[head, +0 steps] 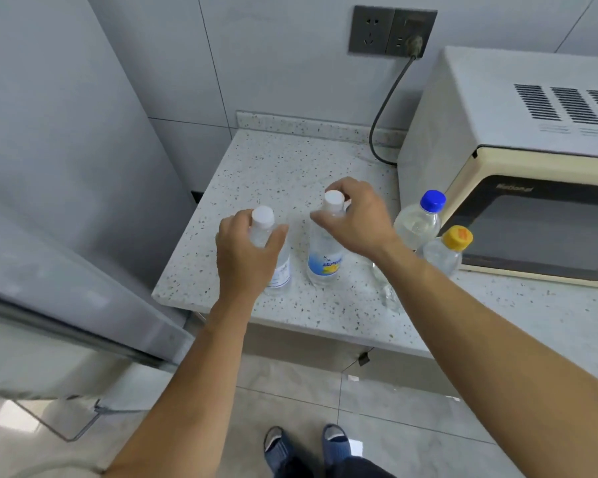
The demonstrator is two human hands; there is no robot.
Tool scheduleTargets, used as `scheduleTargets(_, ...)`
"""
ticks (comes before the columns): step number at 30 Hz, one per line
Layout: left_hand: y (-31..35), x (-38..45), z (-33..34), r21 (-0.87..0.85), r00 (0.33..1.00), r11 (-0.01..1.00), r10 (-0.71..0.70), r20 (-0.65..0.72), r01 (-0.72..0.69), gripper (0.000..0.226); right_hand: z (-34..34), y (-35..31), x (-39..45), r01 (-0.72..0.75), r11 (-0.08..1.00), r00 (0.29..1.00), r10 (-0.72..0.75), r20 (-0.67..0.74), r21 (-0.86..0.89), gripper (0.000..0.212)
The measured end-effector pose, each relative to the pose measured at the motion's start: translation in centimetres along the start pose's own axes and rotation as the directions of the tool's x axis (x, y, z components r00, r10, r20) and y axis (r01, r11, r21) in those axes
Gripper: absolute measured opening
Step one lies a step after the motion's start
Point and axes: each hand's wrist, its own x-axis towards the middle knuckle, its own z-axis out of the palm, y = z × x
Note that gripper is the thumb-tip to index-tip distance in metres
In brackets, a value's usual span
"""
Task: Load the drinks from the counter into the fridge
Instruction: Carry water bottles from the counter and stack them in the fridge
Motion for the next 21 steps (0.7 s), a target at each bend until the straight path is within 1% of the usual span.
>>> scheduleTargets(1, -0.7, -0.5, 0.4, -0.037, 0.999, 0.999, -0.039, 0.033, 0.040, 0.055, 0.6, 1.0, -0.6, -0.031, 0.998, 1.000, 0.031, 0.000, 0.062, 0.047)
scheduleTargets(3, -2.2, -1.4, 1.1, -0.094, 0.989, 0.989, -0.102, 0.110, 0.112, 0.068, 1.9, 3.1, -2.1, -0.110, 0.974, 0.993, 0.101, 0.057, 0.196, 0.062)
scheduleTargets(4, -2.9, -1.9, 1.6, -0.119, 0.980, 0.981, -0.137, 0.144, 0.155, 0.071, 2.7, 4.1, -2.8, -0.138, 0.961, 0.988, 0.118, 0.095, 0.241, 0.066)
scheduleTargets(6, -4.1, -2.6, 2.3, -0.157, 0.953, 0.954, -0.221, 0.205, 0.255, 0.069, 4.1, 5.9, -3.8, -0.163, 0.942, 0.981, 0.122, 0.150, 0.293, 0.069)
scheduleTargets(8, -5.0, -2.9, 2.7, -0.177, 0.929, 0.932, -0.267, 0.256, 0.316, 0.066, 5.2, 6.9, -4.1, -0.192, 0.919, 0.975, 0.139, 0.174, 0.344, 0.069)
scheduleTargets(11, -5.9, -2.6, 2.9, -0.185, 0.915, 0.921, -0.282, 0.289, 0.343, 0.065, 6.0, 7.8, -3.9, -0.250, 0.884, 0.964, 0.189, 0.186, 0.395, 0.068)
scheduleTargets(13, -6.0, -2.6, 2.9, -0.200, 0.907, 0.909, -0.300, 0.295, 0.366, 0.064, 6.3, 8.2, -3.8, -0.239, 0.875, 0.968, 0.181, 0.172, 0.420, 0.068)
scheduleTargets(17, -5.9, -4.2, 2.8, -0.276, 0.909, 0.877, -0.328, 0.258, 0.394, 0.066, 6.3, 8.9, -4.5, -0.171, 0.855, 0.979, 0.093, 0.179, 0.489, 0.057)
scheduleTargets(19, -6.0, -5.9, 2.3, -0.354, 0.907, 0.839, -0.338, 0.252, 0.412, 0.066, 6.1, 9.3, -5.2, -0.173, 0.838, 0.972, 0.060, 0.227, 0.518, 0.052)
scheduleTargets(21, -6.5, -8.2, 1.4, -0.421, 0.895, 0.793, -0.349, 0.277, 0.440, 0.063, 5.8, 9.8, -6.2, -0.231, 0.789, 0.946, 0.044, 0.322, 0.569, 0.047)
